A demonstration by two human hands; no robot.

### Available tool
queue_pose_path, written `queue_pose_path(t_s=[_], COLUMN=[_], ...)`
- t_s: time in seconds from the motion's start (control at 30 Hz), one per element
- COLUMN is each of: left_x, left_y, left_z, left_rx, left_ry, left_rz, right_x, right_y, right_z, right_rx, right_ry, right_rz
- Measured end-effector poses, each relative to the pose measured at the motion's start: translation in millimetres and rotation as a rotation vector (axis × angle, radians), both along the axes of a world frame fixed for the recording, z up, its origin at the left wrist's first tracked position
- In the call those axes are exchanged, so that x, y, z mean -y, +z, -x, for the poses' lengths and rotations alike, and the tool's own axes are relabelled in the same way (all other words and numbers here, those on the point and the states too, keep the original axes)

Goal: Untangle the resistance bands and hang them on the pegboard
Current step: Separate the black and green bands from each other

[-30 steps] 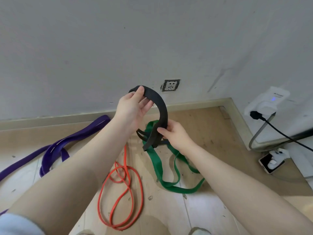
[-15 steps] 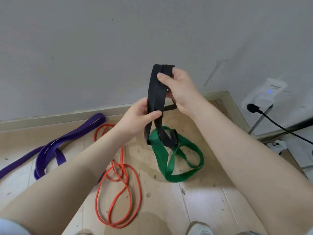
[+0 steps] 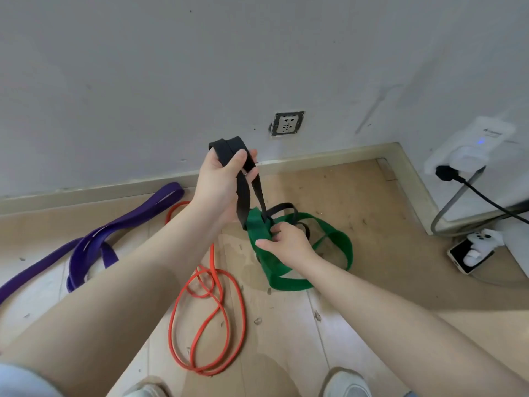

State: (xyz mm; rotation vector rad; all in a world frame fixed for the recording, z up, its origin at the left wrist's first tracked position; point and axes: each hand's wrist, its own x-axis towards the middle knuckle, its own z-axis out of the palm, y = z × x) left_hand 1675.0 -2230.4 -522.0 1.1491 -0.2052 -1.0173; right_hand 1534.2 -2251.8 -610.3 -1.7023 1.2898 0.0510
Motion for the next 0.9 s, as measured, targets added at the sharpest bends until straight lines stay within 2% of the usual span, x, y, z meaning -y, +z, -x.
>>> queue_pose_path(t_s=[0.07, 0.13, 0.33, 0.43, 0.5, 0.6, 0.67, 0.7, 0.77, 0.83, 0.9], left_x=[-1.3, -5.6, -13.8, -9.5, -5.3, -0.4, -0.7, -1.9, -6.6, -9.9, -10.3], left_y=[-5.2, -13.8, -45.6, -47.7, -44.3, -41.8, -43.4, -45.1, -43.1, -37.3, -33.9], left_z=[-7.8, -18.9, -29.0, -23.5, -22.6, -20.9, -17.1, -15.3, -9.7, -5.4, -2.7], left_rx=[0.067, 0.127, 0.238, 0.325, 0.379, 0.351, 0.331, 0.303, 0.199, 0.076, 0.041], left_ry=[0.044, 0.083, 0.074, 0.047, 0.04, 0.04, 0.036, 0.036, 0.028, 0.003, -0.035], left_rz=[-0.064, -0.132, -0.369, -0.41, -0.426, -0.426, -0.462, -0.461, -0.392, -0.273, -0.211], right_x=[5.7, 15.7, 56.2, 70.9, 76.1, 77.5, 79.1, 79.8, 80.4, 79.2, 72.8], right_y=[7.2, 24.5, 97.6, 125.9, 137.6, 145.7, 144.4, 143.7, 143.2, 139.7, 134.3], right_z=[0.4, 5.0, 19.1, 18.9, 19.4, 19.3, 17.5, 15.8, 13.9, 13.0, 10.5], right_rx=[-0.084, -0.049, 0.332, 0.5, 0.661, 0.755, 0.698, 0.608, 0.281, -0.077, -0.236], right_ry=[0.073, 0.143, 0.17, 0.181, 0.135, 0.042, -0.027, -0.028, 0.077, 0.24, 0.38], right_rz=[0.026, 0.007, -0.094, -0.107, -0.206, -0.278, -0.216, -0.151, 0.006, 0.066, 0.056])
